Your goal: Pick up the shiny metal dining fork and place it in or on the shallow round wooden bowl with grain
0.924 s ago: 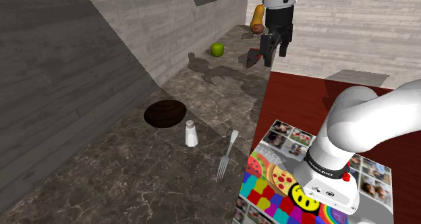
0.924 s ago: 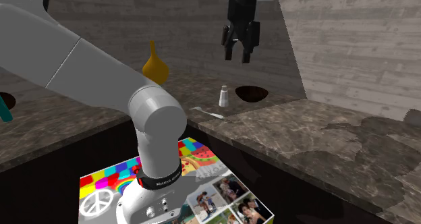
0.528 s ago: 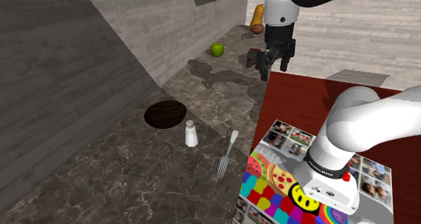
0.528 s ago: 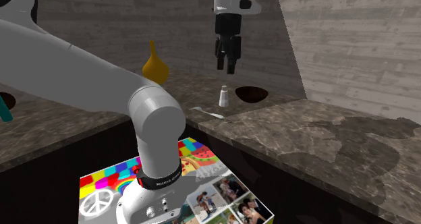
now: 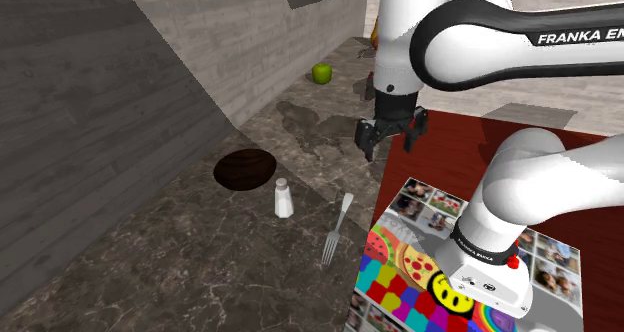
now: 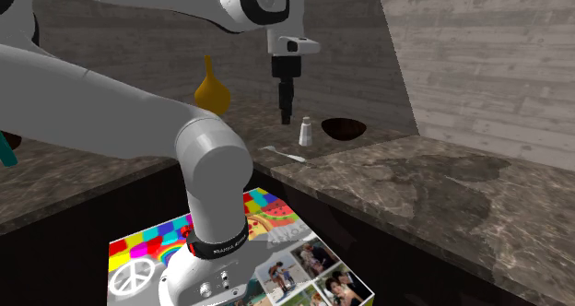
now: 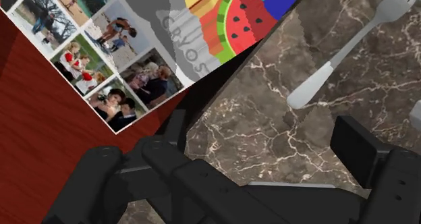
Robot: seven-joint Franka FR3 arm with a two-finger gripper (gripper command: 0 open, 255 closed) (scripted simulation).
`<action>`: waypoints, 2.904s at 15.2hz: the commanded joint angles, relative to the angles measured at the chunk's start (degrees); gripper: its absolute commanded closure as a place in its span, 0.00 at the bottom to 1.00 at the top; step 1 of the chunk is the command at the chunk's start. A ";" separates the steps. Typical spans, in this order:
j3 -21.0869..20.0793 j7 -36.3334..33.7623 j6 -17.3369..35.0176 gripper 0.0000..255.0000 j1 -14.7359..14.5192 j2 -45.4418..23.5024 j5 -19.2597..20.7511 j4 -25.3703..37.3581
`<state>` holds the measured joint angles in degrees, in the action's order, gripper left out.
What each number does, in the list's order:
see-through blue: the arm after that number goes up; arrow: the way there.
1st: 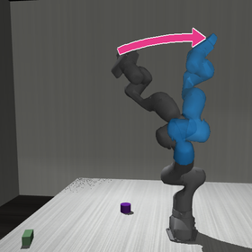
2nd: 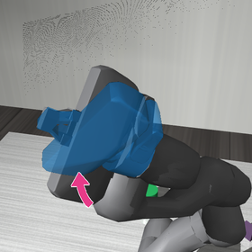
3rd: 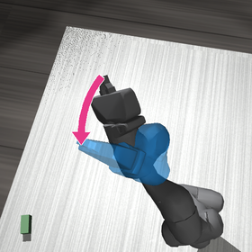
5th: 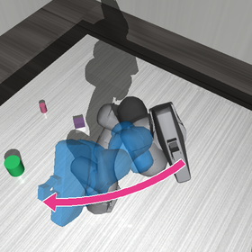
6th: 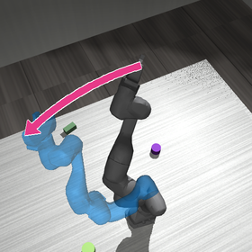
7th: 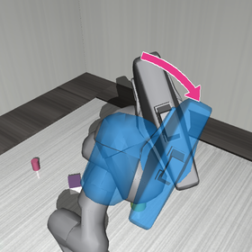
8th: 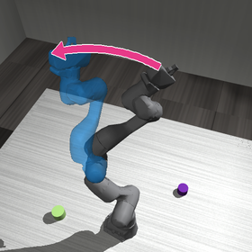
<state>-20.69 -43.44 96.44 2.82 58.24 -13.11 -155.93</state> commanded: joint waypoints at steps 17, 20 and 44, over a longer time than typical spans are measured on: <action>-36.00 -39.80 30.29 0.00 11.70 -18.15 -18.20 -3.03; -37.77 -39.83 33.14 0.00 12.66 -20.00 -18.70 -3.94; -32.73 -39.15 25.74 1.00 10.66 -15.24 -16.98 -1.62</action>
<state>-54.07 -82.70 123.14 13.67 42.44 -30.36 -157.88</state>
